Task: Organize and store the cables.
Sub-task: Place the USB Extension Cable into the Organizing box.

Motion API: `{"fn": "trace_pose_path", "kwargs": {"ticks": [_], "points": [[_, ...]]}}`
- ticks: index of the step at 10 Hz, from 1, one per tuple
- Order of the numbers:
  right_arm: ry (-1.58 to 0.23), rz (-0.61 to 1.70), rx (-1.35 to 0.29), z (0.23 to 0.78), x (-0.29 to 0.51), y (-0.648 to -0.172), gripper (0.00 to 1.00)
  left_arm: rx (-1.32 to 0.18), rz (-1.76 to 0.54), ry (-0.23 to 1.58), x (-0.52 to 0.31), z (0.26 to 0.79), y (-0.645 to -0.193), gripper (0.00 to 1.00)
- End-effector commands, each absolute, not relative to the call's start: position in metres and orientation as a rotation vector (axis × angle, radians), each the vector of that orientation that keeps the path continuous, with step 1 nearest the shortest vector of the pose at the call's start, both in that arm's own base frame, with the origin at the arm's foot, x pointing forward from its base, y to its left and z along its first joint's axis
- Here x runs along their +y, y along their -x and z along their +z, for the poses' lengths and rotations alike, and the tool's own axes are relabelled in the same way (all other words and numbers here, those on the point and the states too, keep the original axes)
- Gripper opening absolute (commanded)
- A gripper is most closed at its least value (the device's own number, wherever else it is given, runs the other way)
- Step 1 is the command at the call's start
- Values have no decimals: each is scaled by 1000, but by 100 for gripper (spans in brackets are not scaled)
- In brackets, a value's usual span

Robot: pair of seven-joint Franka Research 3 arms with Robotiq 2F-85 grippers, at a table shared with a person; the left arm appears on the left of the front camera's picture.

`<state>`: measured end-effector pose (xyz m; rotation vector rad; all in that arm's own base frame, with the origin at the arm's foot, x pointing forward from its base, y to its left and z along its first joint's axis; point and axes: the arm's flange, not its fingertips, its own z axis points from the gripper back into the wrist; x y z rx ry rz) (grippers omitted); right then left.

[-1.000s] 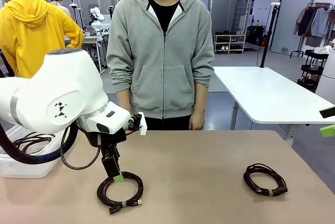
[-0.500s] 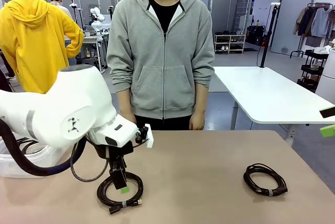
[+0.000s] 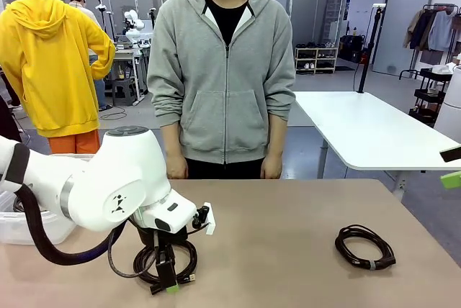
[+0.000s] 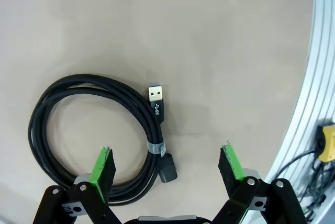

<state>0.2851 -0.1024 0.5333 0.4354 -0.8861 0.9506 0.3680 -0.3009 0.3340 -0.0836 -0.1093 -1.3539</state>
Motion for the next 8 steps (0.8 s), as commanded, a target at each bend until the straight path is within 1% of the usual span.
{"fn": "trace_pose_path", "kwargs": {"ticks": [1,5,7,8], "points": [[-430,951,-891,534,-101,-284,100,-132,-1326,56,-306,328,-370,100],[-430,951,-891,534,-101,-284,100,-113,-1297,53,-311,309,-375,100],[-430,951,-891,534,-101,-284,100,-127,-1279,36,-309,301,-378,98],[-430,951,-891,534,-101,-284,100,-127,-1274,38,-307,298,-379,94]]}}
